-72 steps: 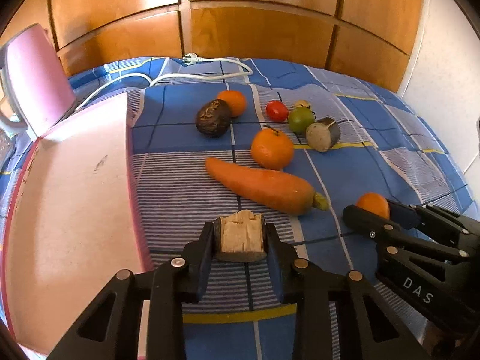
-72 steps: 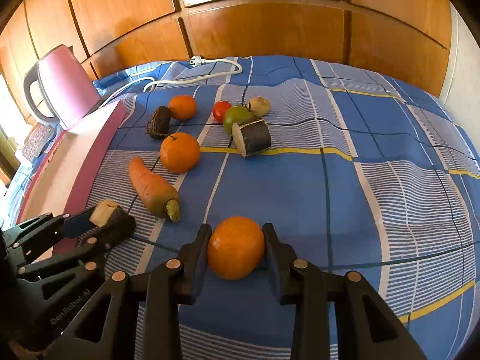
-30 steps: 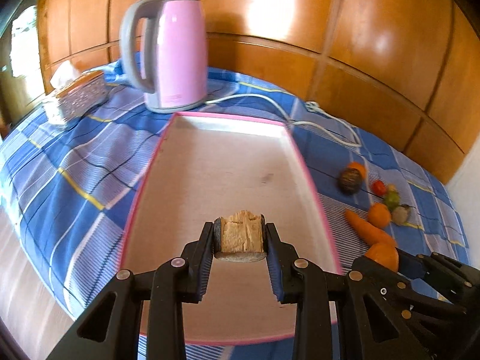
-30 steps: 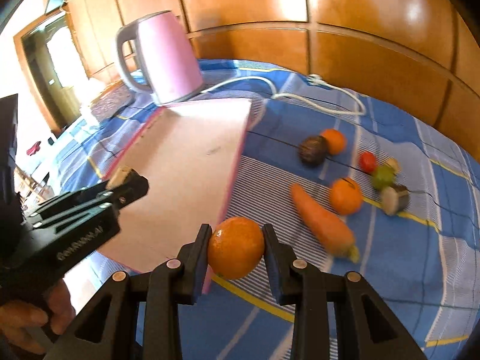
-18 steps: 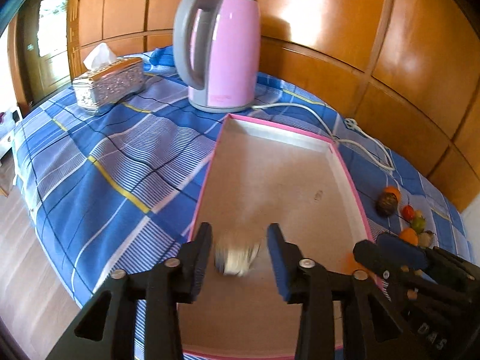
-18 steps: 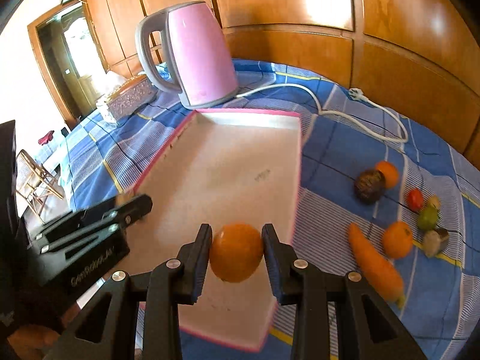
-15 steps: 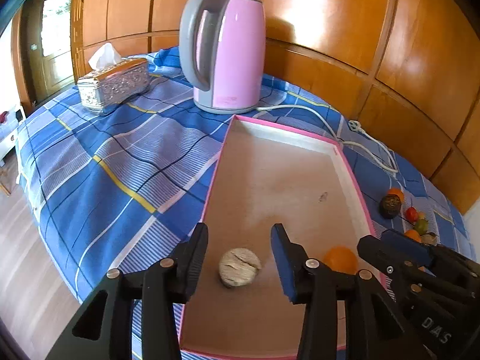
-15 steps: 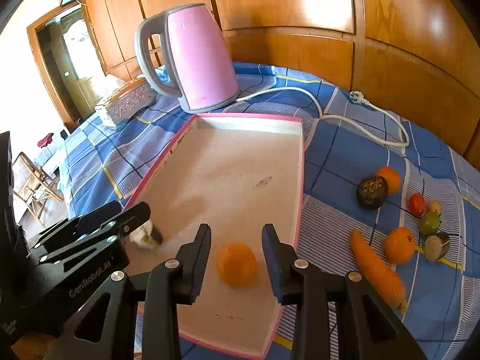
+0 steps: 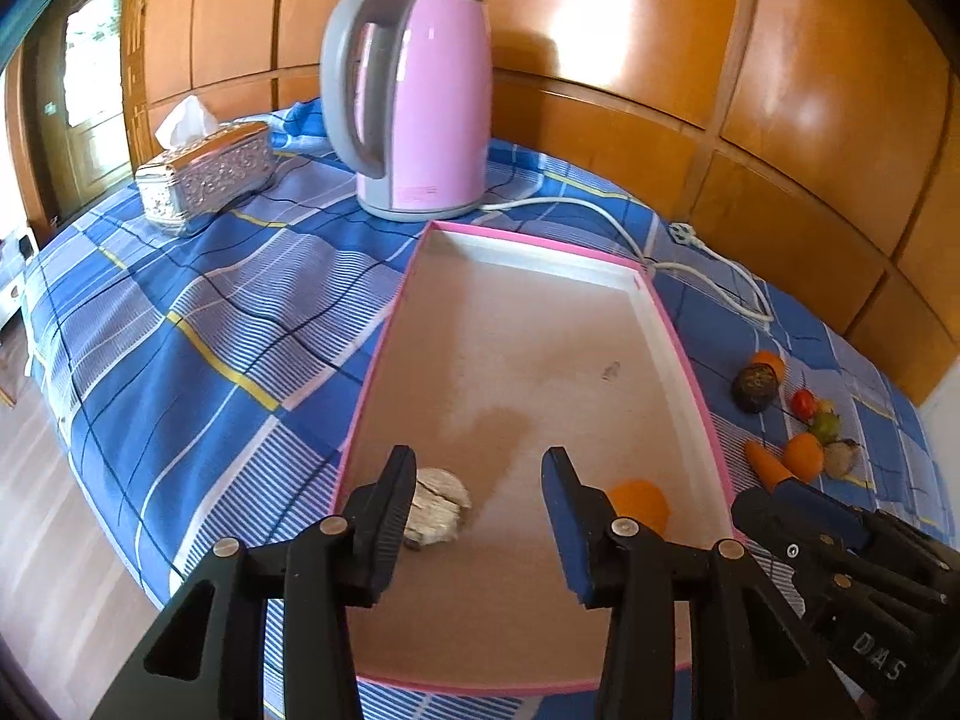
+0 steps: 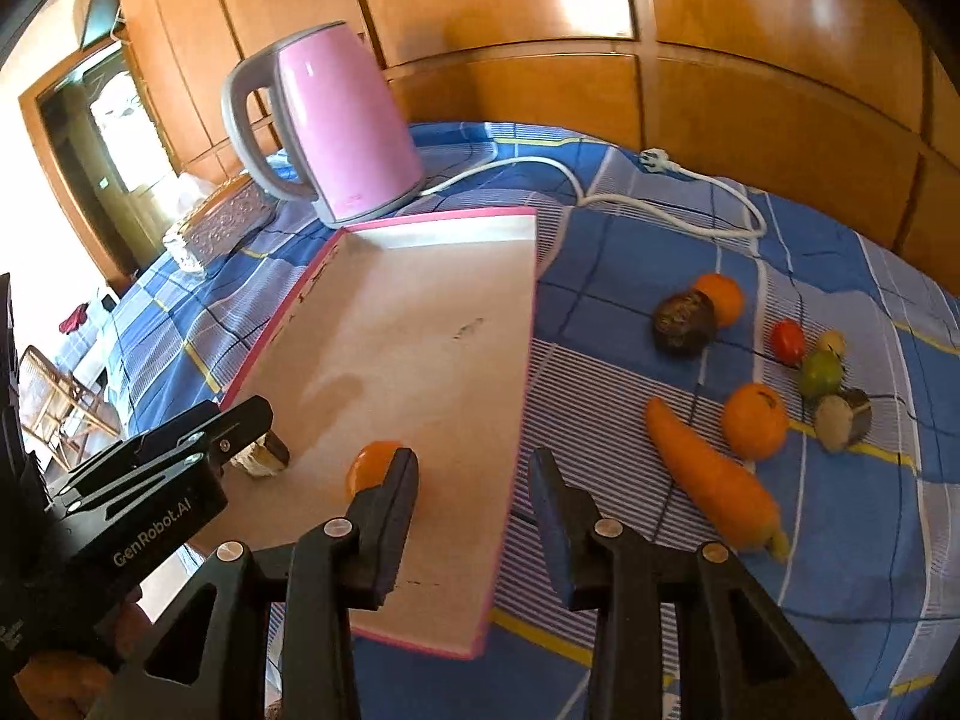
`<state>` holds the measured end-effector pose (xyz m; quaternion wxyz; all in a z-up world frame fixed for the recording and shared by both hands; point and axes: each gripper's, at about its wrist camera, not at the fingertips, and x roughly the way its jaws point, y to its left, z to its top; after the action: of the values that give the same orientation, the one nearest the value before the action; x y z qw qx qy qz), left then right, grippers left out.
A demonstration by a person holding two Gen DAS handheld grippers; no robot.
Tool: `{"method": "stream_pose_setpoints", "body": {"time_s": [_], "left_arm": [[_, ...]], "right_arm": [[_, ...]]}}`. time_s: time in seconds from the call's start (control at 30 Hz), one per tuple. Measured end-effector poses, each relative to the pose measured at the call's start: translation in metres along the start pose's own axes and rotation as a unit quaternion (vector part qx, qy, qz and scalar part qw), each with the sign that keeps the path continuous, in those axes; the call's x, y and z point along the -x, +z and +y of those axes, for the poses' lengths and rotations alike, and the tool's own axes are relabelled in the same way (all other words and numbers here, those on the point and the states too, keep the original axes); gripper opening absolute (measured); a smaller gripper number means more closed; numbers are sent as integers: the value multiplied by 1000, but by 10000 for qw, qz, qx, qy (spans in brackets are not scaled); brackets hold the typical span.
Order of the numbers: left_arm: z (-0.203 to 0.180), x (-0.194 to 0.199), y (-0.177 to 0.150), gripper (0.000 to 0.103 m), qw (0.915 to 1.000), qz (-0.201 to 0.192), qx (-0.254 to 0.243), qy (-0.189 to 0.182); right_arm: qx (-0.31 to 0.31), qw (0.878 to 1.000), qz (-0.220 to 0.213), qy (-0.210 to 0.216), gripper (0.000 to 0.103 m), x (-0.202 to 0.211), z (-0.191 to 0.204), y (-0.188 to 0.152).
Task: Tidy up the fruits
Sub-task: 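Withdraw both tools from the tray and move the right tool toward the carrot, then close the right tool around the carrot and lift it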
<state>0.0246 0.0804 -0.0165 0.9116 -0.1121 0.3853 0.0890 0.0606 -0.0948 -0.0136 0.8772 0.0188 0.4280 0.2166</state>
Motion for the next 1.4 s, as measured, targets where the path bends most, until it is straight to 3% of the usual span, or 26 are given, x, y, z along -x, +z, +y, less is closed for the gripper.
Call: {"method": "stream_pose_setpoints", "body": {"time_s": [0.13,0.47,0.87,1.13,1.4], "left_arm": [[-7,2,-3,51,10000,-1,-76,-35],[-26,4,-10,51,9990,58,-371,-242],[-59,1,-19,51,9939,169,-794,-748],[-69,1,-23,51,9913,216,-916,-915],[-71,-6,-23,51,9912,302,-911,-911]], "right_arm": [[-109,9999,-34,-36,39,5,-7,-3],[-502,9982,-77,-328,38,19,-47,-18],[-1124,9905,-83,-787,39,27,-117,-29],[-622,9963,118,-574,40,7,-114,-15],[42,9978,604,-250,45,-23,-113,-9]]}}
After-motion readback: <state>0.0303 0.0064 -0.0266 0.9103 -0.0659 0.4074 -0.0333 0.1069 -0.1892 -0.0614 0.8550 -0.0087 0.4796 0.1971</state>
